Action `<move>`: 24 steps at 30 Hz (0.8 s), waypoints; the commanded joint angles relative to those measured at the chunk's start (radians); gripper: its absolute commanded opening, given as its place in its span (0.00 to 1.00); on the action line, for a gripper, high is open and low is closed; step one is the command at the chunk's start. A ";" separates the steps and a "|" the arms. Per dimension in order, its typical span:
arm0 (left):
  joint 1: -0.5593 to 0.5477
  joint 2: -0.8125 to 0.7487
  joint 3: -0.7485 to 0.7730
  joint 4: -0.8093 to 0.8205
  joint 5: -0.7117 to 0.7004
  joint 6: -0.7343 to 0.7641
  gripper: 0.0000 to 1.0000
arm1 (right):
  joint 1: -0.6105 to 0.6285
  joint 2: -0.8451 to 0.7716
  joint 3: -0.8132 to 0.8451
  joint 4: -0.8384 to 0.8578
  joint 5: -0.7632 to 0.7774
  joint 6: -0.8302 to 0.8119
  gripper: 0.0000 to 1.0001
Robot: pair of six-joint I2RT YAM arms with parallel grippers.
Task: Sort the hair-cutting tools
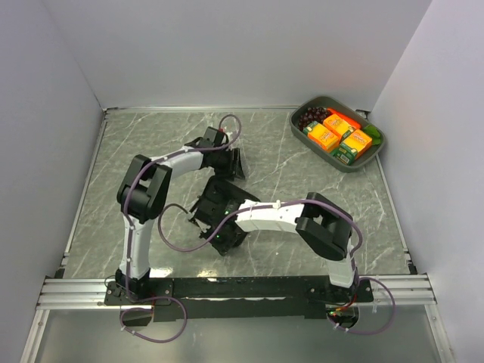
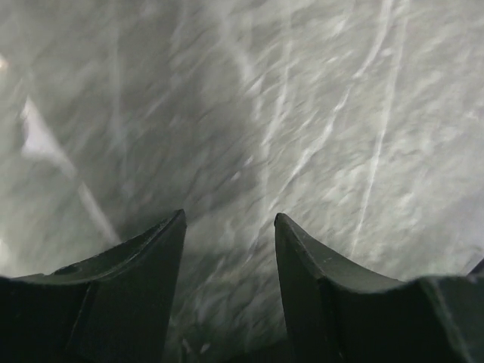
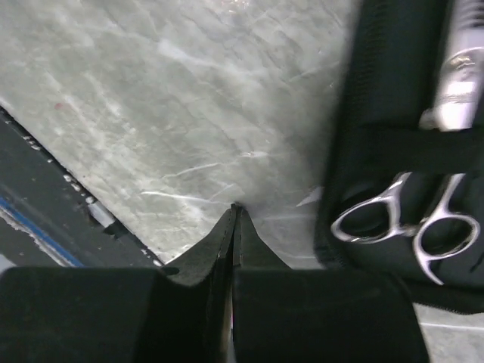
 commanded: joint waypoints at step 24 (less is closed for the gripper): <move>-0.013 -0.333 -0.400 -0.096 -0.410 -0.097 0.62 | -0.260 -0.052 -0.225 0.074 0.205 0.201 0.00</move>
